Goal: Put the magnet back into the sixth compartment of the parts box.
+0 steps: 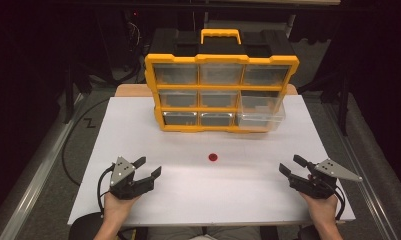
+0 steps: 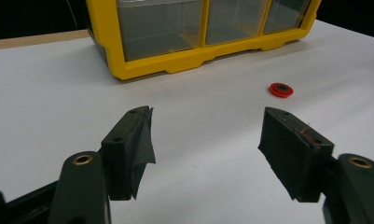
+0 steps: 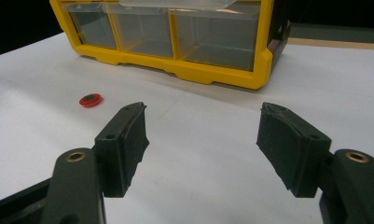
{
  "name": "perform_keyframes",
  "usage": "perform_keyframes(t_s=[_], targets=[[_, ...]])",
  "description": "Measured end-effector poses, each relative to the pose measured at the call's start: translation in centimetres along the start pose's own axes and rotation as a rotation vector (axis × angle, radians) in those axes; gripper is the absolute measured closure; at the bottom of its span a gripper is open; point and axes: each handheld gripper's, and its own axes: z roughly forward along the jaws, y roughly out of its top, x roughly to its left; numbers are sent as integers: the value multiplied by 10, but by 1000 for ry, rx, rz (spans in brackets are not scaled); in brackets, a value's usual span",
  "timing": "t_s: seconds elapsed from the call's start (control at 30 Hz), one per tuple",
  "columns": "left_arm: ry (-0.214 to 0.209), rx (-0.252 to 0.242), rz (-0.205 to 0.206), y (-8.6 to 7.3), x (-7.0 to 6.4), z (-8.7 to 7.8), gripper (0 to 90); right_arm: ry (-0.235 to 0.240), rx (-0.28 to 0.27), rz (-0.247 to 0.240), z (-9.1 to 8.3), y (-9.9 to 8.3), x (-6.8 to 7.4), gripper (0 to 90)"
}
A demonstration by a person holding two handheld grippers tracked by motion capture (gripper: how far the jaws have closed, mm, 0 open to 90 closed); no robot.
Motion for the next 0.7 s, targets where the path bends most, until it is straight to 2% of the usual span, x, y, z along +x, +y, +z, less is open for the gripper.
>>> perform_keyframes(t_s=[0.23, 0.53, 0.7], targets=[[1, -2, 2, 0, 0, 0, 342, 1, -1, 17, 0, 1, -1, 334], [4, -2, 4, 0, 0, 0, 342, 10, -20, -7, 0, 8, 5, 329], [1, -5, 5, 0, 0, 0, 342, 14, -25, -1, 2, 11, 6, 329]])
